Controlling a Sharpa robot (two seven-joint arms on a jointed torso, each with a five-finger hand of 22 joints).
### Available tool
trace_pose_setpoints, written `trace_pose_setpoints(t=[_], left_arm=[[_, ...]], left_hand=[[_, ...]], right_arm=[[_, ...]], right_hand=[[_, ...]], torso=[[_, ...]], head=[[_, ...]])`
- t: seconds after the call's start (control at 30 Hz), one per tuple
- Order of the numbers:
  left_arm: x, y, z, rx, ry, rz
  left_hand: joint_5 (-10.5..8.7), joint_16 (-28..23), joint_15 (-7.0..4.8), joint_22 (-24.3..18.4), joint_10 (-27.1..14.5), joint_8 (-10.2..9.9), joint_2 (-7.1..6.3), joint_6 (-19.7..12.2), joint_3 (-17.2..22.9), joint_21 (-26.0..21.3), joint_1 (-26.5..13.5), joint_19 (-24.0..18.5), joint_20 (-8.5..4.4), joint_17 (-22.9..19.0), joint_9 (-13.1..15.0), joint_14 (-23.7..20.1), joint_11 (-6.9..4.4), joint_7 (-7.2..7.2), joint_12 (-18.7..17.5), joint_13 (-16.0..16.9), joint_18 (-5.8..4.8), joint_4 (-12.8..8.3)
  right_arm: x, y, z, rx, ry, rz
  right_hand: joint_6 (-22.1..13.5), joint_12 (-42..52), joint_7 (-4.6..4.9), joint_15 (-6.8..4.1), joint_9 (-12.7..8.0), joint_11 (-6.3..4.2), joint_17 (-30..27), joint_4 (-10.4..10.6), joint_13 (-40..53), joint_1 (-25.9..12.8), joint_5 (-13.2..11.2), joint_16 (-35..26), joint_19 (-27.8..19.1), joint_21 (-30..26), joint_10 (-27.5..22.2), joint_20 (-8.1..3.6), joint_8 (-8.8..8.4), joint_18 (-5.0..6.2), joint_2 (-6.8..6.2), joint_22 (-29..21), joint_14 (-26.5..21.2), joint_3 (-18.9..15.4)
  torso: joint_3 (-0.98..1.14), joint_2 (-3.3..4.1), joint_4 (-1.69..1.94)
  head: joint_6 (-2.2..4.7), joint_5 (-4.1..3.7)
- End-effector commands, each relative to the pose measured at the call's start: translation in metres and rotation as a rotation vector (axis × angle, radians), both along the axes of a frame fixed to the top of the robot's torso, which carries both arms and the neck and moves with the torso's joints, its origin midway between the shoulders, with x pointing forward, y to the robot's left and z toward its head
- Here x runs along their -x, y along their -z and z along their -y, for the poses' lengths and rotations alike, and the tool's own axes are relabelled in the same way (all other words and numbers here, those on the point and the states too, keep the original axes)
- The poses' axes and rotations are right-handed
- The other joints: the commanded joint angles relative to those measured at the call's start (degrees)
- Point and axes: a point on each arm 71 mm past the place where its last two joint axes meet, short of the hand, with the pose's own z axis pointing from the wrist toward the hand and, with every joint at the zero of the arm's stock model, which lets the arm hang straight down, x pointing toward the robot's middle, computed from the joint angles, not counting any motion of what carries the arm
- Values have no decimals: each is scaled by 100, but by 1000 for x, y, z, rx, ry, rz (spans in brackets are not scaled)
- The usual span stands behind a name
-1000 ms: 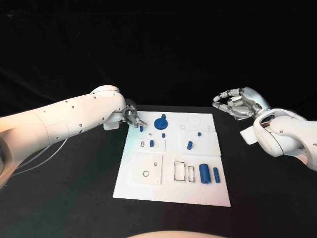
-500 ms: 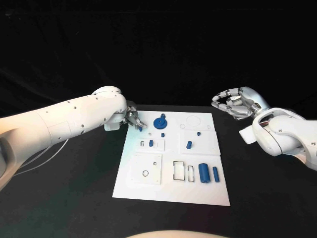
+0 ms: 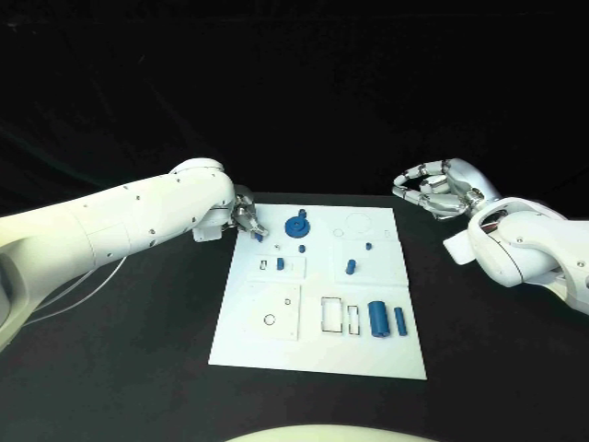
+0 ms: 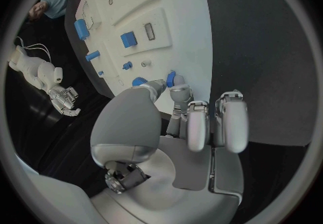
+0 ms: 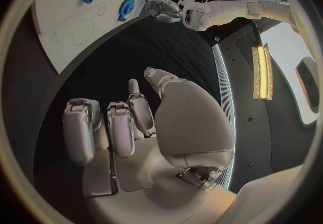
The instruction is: Assemble the parts on the task board
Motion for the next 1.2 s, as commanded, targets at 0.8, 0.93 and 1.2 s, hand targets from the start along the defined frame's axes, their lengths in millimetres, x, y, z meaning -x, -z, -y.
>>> trace_pose_setpoints(t=[0.8, 0.93, 1.2], left_arm=[[19, -9, 4, 253, -47, -10], [30, -13, 2, 283, -38, 1], [44, -17, -1, 272, -1, 44]], left_hand=[[8, 21, 67, 339, -82, 199, -58, -156, 1774, 28, 788, 54, 39, 1510, 140, 596, 37, 60, -114, -227, -33, -782], [11, 21, 63, 362, -42, 233, -109, -142, 1898, 41, 726, 65, 37, 1510, 157, 596, 31, 55, -77, -200, -38, -839], [16, 21, 51, 390, 42, 281, -188, -111, 2061, 56, 632, 80, 28, 1510, 176, 596, 16, 39, 18, -115, -43, -916]], right_arm=[[0, 1, 0, 7, -9, -5], [0, 1, 1, 8, -8, -6], [0, 1, 1, 8, -9, -6]], right_hand=[[-41, -14, 3, -29, 8, -4, 631, -10, 147, 9, 17, -39, 128, -17, 15, -15, 30, 113, 17, 980, 374, 38], [-41, -14, 3, -29, 8, -4, 631, -10, 147, 9, 17, -39, 128, -17, 15, -15, 30, 113, 17, 980, 374, 38], [-41, -19, 3, -30, 9, -4, 630, -7, 141, 3, 24, -40, 126, -22, 13, -15, 32, 115, 12, 976, 374, 36]], torso=[[7, -13, 16], [9, -18, 20], [3, -23, 27]], head=[[-13, 13], [-7, 32], [-13, 71]])
